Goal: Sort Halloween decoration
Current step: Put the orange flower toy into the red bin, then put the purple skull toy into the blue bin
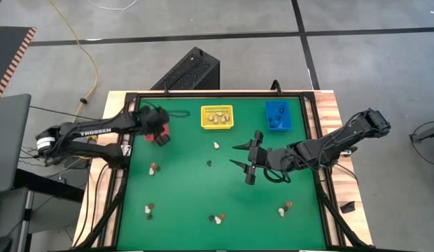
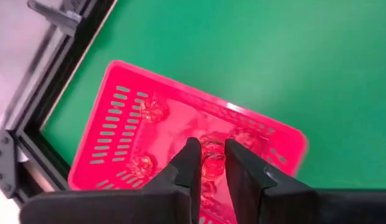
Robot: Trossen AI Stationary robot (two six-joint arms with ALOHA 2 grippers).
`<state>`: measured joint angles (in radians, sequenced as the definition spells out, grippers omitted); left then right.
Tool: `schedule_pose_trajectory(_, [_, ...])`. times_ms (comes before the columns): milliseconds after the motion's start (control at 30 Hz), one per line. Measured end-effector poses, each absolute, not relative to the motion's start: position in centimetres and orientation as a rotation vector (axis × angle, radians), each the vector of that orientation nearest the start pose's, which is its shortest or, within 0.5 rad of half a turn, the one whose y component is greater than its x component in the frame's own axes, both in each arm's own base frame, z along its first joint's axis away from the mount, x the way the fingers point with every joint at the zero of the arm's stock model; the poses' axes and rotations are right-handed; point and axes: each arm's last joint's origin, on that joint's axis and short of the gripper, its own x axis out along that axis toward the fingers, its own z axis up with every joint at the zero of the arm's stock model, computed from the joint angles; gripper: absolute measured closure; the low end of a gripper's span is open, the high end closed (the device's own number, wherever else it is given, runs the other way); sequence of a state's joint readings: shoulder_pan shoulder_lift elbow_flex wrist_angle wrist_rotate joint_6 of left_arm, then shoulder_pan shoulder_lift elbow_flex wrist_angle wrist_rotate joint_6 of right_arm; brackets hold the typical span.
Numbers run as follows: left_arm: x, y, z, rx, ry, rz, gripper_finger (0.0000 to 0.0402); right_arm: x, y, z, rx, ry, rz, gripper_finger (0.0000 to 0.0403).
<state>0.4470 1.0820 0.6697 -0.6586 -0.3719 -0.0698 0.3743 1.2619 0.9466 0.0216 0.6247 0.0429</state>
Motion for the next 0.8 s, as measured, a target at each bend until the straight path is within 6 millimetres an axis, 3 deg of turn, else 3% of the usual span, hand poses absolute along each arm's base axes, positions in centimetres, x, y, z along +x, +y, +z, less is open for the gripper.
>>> schedule_pose_trajectory(167, [16.0,10.7,21.2,-0.114,1.075,0.764,0.0302,26.5,8.6,30.8,-0.107,0.271,-0.255,0.0154])
schedule_pose_trajectory(367, [15.9,10.9,21.3,-0.104,1.072,0.805,0.0227,26.5,8.6,30.8,-0.108,0.274,-0.255,0.0154])
schedule_pose_trajectory(533, [16.4,11.1,22.5,-0.121,1.023,0.782,0.0195,26.5,8.6,30.7,-0.113,0.283,-0.255,0.0154])
schedule_pose_trajectory(633, [17.4,10.8,23.7,-0.179,0.926,0.631,0.0192,26.4,8.5,30.6,-0.118,0.294,-0.256,0.0154])
schedule_pose_trajectory(800, [20.1,8.4,24.2,-0.283,0.685,0.189,0.0195,26.4,8.5,30.5,-0.124,0.304,-0.256,0.0154])
